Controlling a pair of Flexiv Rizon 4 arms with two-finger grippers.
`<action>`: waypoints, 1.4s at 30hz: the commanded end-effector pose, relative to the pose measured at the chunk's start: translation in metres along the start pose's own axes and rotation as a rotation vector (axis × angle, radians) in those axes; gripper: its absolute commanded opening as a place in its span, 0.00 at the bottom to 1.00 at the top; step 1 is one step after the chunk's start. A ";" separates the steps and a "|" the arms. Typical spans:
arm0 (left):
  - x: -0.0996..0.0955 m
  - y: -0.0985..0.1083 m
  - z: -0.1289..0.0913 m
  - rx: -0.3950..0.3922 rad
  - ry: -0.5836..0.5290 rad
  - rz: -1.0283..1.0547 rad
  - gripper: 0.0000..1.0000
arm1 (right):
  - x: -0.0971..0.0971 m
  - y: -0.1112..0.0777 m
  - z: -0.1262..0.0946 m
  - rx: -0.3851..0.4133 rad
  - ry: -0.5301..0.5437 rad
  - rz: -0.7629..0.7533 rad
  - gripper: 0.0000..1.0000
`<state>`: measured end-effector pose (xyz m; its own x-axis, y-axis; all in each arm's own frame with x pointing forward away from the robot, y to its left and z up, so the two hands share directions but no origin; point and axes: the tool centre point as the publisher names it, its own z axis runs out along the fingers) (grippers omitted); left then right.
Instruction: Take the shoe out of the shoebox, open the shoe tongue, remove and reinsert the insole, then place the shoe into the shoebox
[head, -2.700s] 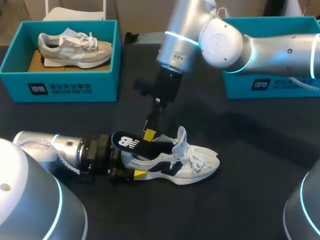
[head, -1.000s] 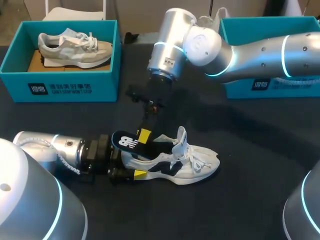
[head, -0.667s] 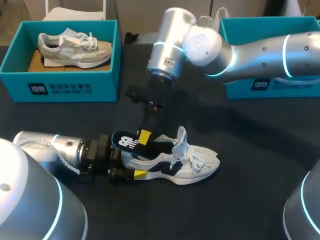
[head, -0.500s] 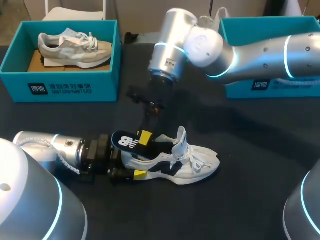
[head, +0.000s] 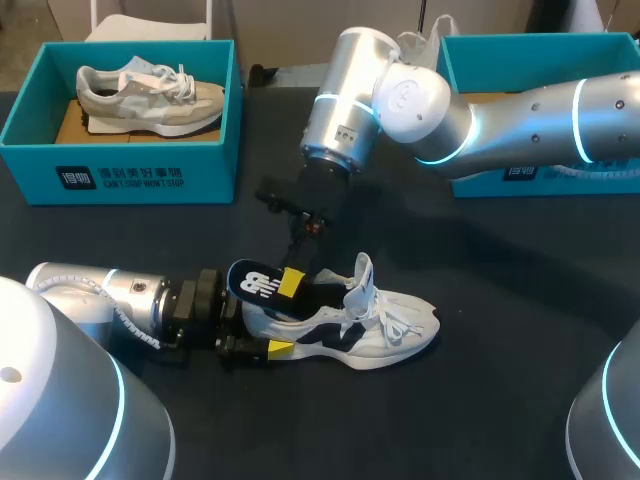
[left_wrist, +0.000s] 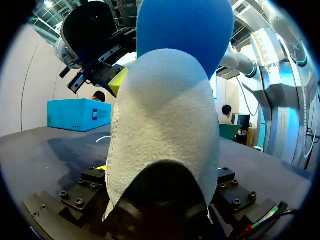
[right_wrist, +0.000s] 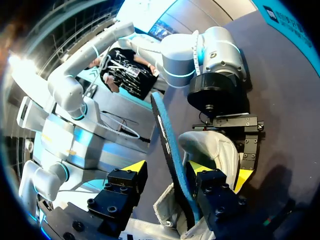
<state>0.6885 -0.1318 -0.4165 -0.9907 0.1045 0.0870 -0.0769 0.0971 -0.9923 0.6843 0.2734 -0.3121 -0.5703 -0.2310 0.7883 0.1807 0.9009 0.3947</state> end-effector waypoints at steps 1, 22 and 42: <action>0.000 0.000 0.000 0.001 -0.002 0.000 0.00 | 0.004 -0.002 0.004 -0.003 -0.017 0.012 0.52; 0.000 0.000 0.000 0.001 -0.002 0.000 0.00 | -0.006 -0.010 0.007 -0.040 -0.007 0.013 0.47; 0.000 0.000 0.000 0.001 -0.002 0.000 0.00 | -0.007 -0.003 0.004 -0.043 -0.018 0.004 0.00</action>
<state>0.6886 -0.1318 -0.4165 -0.9907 0.1044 0.0870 -0.0769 0.0971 -0.9923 0.6850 0.2729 -0.3245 -0.5791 -0.2252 0.7835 0.2208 0.8819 0.4166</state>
